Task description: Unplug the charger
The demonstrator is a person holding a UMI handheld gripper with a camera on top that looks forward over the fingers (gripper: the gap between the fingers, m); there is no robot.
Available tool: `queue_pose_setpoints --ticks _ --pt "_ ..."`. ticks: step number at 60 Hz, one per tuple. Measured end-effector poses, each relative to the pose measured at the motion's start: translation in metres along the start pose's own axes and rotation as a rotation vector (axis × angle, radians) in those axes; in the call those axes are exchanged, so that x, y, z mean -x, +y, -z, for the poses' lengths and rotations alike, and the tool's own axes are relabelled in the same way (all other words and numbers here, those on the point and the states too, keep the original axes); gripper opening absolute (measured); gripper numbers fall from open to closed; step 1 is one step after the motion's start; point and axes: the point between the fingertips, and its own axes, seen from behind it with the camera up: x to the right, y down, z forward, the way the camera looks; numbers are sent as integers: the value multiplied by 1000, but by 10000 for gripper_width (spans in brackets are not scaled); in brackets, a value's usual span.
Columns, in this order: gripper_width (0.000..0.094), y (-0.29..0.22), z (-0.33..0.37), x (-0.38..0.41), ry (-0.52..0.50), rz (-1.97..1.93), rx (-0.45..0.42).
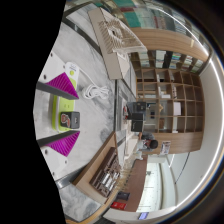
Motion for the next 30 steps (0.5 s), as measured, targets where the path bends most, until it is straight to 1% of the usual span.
queue_pose_setpoints --ticks 1,2,3,4,5,6,7,11,13,14,15,16,17,21,27,28,30 --pt "626 0 -4 -1 0 4 0" --pt "628 1 -9 -2 2 9 0" --pt "528 1 -13 -3 5 16 -1" --pt "486 1 -16 -6 13 23 -1" --pt "503 2 -20 -10 28 32 -3" --pt "390 3 -23 -15 47 44 -2" --pt "312 2 -24 -15 45 59 -10" --pt "294 0 -25 -15 38 39 -42" --pt "266 -1 -26 -14 34 27 -51" --pt "267 1 -26 -13 28 22 -43" --pt "240 0 -26 -12 21 16 -47" --pt "239 1 -26 -12 15 10 -45" --pt "209 0 -26 -14 8 6 -46" --pt "155 -1 -26 -14 -3 -10 -44" --pt "126 -1 -24 -13 -7 13 -5" --pt "116 -11 -18 -13 -17 12 -36" --pt "114 -46 -4 -17 -14 17 -138"
